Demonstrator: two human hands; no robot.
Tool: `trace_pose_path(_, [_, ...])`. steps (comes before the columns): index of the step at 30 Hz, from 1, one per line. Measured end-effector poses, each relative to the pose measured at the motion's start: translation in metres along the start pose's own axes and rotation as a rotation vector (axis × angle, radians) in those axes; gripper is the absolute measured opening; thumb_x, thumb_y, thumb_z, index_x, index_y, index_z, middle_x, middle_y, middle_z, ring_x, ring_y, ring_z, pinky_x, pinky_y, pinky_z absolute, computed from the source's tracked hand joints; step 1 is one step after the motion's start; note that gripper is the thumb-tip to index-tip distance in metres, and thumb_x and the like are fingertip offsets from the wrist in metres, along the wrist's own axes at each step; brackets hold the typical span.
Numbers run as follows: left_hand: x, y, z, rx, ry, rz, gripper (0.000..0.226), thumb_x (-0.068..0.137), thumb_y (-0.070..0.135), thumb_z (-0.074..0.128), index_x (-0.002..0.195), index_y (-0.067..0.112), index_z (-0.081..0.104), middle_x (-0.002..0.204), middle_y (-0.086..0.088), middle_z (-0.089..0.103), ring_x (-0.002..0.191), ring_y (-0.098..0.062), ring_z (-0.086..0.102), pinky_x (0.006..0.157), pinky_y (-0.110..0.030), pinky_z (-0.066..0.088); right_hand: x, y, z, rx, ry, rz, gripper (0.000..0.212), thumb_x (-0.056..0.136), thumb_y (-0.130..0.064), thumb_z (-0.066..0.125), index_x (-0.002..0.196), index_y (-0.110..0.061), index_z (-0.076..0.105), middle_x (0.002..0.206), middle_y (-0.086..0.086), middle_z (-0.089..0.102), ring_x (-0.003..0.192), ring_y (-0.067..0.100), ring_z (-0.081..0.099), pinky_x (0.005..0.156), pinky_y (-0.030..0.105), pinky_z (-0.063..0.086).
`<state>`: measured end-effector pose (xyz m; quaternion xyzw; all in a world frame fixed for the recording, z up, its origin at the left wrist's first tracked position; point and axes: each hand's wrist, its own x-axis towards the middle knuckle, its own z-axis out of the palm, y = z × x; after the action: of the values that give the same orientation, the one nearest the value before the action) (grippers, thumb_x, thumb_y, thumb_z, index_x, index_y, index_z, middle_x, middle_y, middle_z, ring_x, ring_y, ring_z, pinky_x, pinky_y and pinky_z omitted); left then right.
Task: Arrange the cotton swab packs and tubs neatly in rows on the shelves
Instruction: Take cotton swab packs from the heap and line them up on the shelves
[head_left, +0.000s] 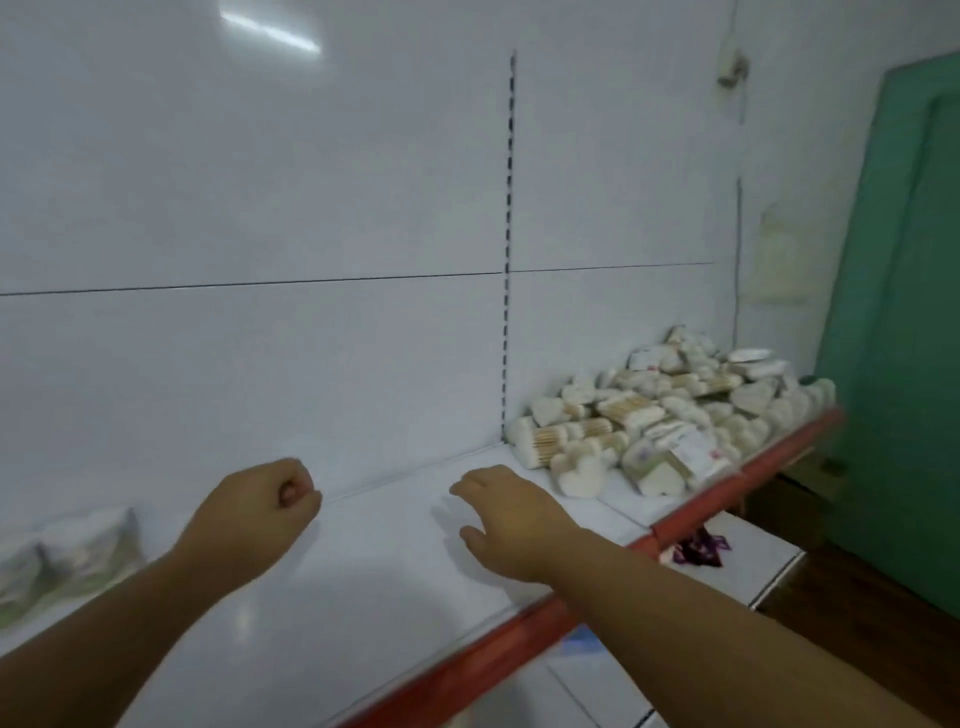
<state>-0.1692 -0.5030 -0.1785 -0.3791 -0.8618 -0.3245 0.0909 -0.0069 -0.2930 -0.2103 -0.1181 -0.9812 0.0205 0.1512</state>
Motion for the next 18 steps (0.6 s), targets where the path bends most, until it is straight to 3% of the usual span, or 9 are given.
trace_pose_path(4, [0.022, 0.106, 0.072, 0.085, -0.224, 0.235, 0.024, 0.088, 0.024, 0.057, 0.065, 0.028, 0.052, 0.066, 0.009, 0.057, 0.063, -0.004, 0.051, 0.057, -0.02, 0.036, -0.07, 0.102, -0.04, -0.149, -0.03, 0.053, 0.045, 0.093, -0.026, 0.049, 0.136, -0.013, 0.046, 0.135, 0.008, 0.046, 0.124, 0.026, 0.039, 0.101, 0.041, 0.037])
trace_pose_path(8, [0.035, 0.192, 0.134, 0.062, -0.356, 0.39, 0.025, 0.088, 0.028, 0.055, 0.066, 0.037, 0.05, 0.072, 0.011, 0.058, 0.068, -0.003, 0.053, 0.059, -0.016, 0.036, -0.128, 0.186, -0.065, -0.136, 0.041, 0.209, 0.038, 0.092, -0.029, 0.047, 0.129, -0.021, 0.053, 0.127, -0.002, 0.051, 0.117, 0.018, 0.044, 0.097, 0.032, 0.039])
trace_pose_path(13, [0.045, 0.219, 0.181, 0.108, -0.424, 0.369, 0.007, 0.088, 0.028, 0.055, 0.089, 0.035, 0.055, 0.089, 0.014, 0.056, 0.085, -0.009, 0.055, 0.075, -0.024, 0.044, -0.146, 0.237, -0.068, -0.072, 0.07, 0.301, 0.032, 0.092, -0.033, 0.049, 0.123, -0.029, 0.055, 0.118, -0.01, 0.055, 0.109, 0.008, 0.046, 0.094, 0.024, 0.041])
trace_pose_path(16, [0.061, 0.206, 0.196, 0.134, -0.387, 0.319, 0.031, 0.086, 0.028, 0.062, 0.117, 0.031, 0.055, 0.121, 0.01, 0.055, 0.111, -0.01, 0.051, 0.093, -0.022, 0.04, -0.13, 0.246, -0.066, -0.031, 0.09, 0.263, 0.034, 0.093, -0.031, 0.051, 0.126, -0.028, 0.054, 0.121, -0.01, 0.054, 0.112, 0.008, 0.045, 0.094, 0.023, 0.04])
trace_pose_path(18, [0.073, 0.195, 0.204, 0.096, -0.362, 0.359, 0.059, 0.085, 0.028, 0.067, 0.139, 0.027, 0.043, 0.14, 0.011, 0.044, 0.128, -0.01, 0.041, 0.101, -0.02, 0.032, -0.108, 0.247, -0.064, -0.024, 0.088, 0.215, 0.033, 0.093, -0.031, 0.052, 0.126, -0.025, 0.053, 0.123, -0.008, 0.053, 0.116, 0.011, 0.045, 0.095, 0.025, 0.04])
